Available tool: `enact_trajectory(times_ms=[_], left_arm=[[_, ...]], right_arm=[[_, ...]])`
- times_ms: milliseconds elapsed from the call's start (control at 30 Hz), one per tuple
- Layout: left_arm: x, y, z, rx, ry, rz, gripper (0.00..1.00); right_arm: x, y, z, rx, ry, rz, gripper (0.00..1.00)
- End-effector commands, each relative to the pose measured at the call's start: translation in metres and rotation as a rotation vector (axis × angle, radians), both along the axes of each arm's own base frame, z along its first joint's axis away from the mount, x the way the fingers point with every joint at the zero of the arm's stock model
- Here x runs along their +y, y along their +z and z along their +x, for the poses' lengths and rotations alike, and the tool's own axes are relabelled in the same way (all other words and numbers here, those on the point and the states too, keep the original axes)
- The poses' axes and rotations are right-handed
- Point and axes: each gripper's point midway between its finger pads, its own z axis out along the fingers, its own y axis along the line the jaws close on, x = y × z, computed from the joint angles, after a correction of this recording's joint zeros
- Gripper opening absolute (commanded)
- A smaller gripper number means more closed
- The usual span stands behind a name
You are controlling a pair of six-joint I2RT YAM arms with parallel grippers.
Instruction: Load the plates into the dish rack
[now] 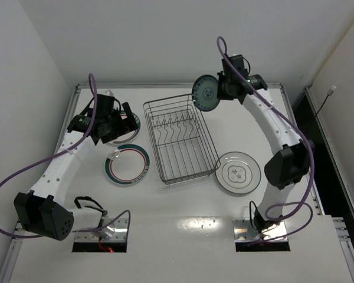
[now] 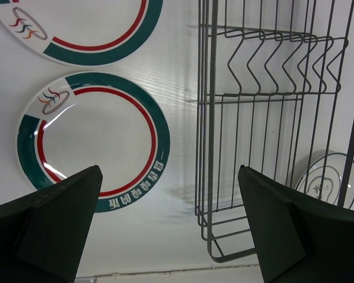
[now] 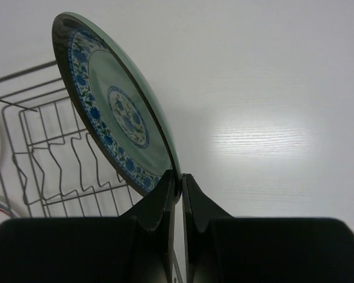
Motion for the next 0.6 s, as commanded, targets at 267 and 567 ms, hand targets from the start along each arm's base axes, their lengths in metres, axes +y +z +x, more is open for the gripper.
enact_trajectory(times_ms=[267, 567], left_arm=[[0.008, 0.013, 0.003, -0.029, 0.014, 0.012, 1.0], [0.01, 0.014, 0.001, -0.022, 0.014, 0.026, 1.0]], right_arm=[[0.017, -0.029, -0.004, 0.034, -0.059, -0.293, 0.0], [0.055, -0.053, -0.017, 0.084, -0.032, -0.411, 0.0]])
